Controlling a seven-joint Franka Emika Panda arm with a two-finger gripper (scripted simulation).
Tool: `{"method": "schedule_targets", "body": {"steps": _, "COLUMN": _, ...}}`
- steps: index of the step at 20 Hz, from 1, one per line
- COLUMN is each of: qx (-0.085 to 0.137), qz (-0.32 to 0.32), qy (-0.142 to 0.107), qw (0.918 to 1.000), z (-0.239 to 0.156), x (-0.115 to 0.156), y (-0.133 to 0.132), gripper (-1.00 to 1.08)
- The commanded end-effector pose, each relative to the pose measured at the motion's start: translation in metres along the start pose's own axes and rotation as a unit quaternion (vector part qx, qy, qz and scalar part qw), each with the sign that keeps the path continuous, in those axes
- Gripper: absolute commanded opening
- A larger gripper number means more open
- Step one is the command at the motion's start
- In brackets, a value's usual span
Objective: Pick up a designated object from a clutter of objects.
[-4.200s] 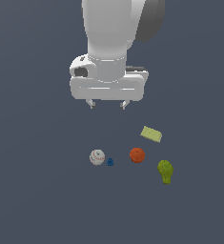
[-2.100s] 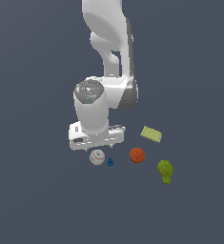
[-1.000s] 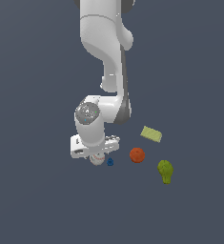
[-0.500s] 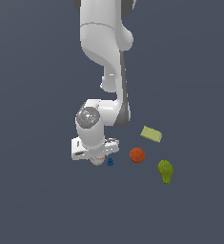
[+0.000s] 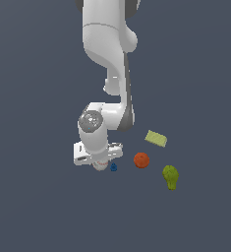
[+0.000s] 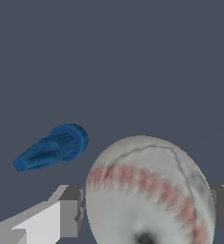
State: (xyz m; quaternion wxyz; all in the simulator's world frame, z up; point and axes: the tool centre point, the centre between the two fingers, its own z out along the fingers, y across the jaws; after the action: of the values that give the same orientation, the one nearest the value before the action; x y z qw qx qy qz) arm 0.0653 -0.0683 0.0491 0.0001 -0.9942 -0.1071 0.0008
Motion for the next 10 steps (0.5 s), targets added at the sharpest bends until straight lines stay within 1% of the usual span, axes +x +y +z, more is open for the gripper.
{"method": "schedule_targets", "body": {"steps": 1, "qx": 0.0, "qz": 0.0, "qy": 0.001, "qw": 1.0, "z": -0.005, "x": 0.001, "y": 0.001, "gripper": -1.0}}
{"method": "schedule_targets", "body": {"steps": 5, "qx": 0.0, "qz": 0.0, "qy": 0.001, "qw": 1.0, "z": -0.02, "x": 0.003, "y": 0.004, "gripper": -1.0}}
{"method": "schedule_targets", "body": {"steps": 10, "qx": 0.0, "qz": 0.0, "qy": 0.001, "qw": 1.0, "z": -0.053, "x": 0.006, "y": 0.01, "gripper": -1.0}}
